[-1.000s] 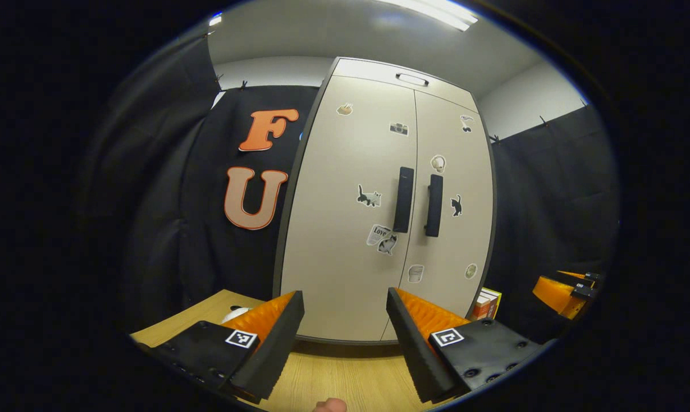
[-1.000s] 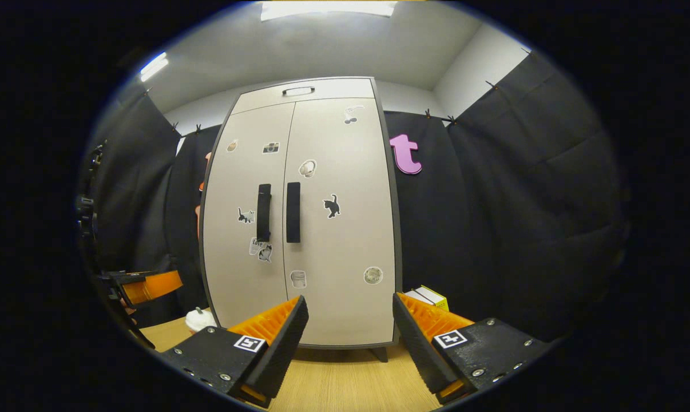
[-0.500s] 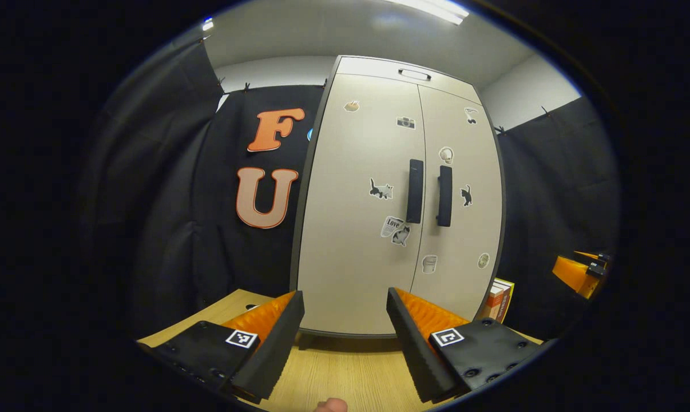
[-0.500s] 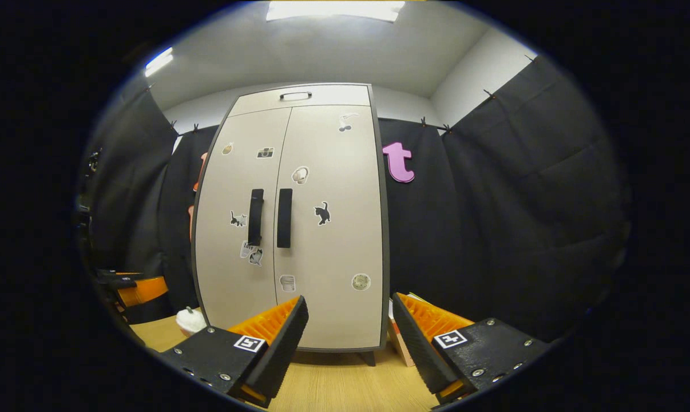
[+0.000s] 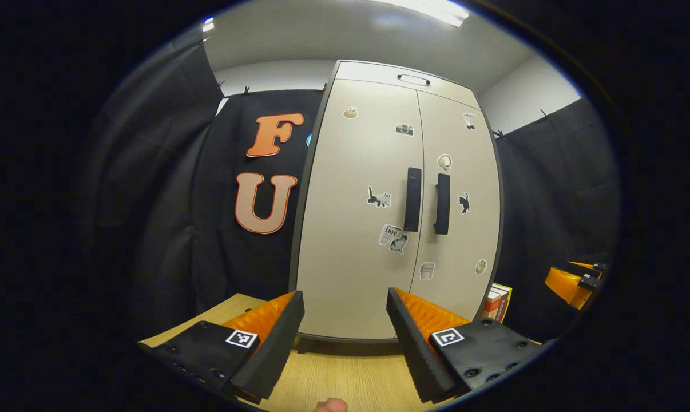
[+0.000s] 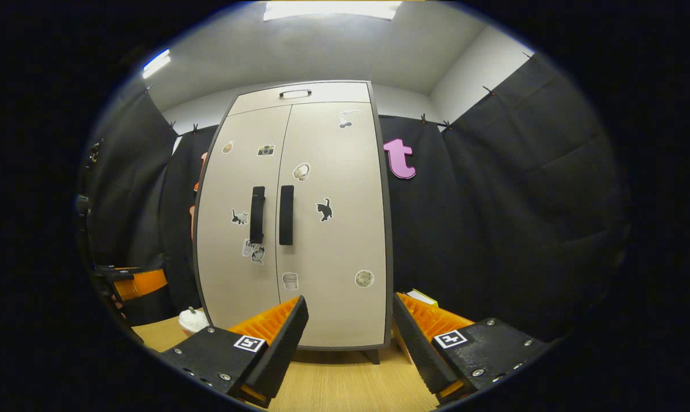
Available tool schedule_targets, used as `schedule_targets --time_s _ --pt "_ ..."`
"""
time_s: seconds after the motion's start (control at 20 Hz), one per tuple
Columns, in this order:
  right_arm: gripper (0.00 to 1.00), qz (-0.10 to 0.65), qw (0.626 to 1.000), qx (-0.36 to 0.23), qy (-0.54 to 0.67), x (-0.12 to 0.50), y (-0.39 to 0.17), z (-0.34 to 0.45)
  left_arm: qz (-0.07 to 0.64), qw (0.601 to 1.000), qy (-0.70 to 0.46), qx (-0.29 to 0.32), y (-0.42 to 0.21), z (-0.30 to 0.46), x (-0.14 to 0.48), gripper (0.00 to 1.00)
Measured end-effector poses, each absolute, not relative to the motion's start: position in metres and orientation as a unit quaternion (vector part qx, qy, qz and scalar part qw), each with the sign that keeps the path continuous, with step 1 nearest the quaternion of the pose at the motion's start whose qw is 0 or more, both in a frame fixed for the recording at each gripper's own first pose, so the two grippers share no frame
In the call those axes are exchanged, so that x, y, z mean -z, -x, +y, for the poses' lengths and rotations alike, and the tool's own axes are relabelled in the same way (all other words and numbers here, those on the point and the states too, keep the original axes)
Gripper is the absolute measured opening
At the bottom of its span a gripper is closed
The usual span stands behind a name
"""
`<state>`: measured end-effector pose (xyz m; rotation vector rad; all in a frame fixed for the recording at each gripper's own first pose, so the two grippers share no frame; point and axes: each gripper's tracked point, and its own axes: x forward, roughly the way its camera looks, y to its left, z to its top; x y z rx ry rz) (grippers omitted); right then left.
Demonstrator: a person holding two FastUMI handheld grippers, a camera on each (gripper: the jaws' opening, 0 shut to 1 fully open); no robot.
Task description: Grab one shoe with the right hand and put it into the shoe cabinet, grab the other shoe with the left hand and put it into the shoe cabinet; then close the right door with the right hand and the left door with the left hand.
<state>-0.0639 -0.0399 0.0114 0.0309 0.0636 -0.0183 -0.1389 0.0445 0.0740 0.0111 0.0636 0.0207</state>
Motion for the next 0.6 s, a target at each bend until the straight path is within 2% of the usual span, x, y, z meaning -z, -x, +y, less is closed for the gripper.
schedule_targets --time_s 0.6 --pt "0.92 0.038 0.999 0.003 -0.019 -0.0073 0.0630 -0.0354 0.035 0.999 -0.004 -0.009 0.1374 0.0435 -0.0691 0.94"
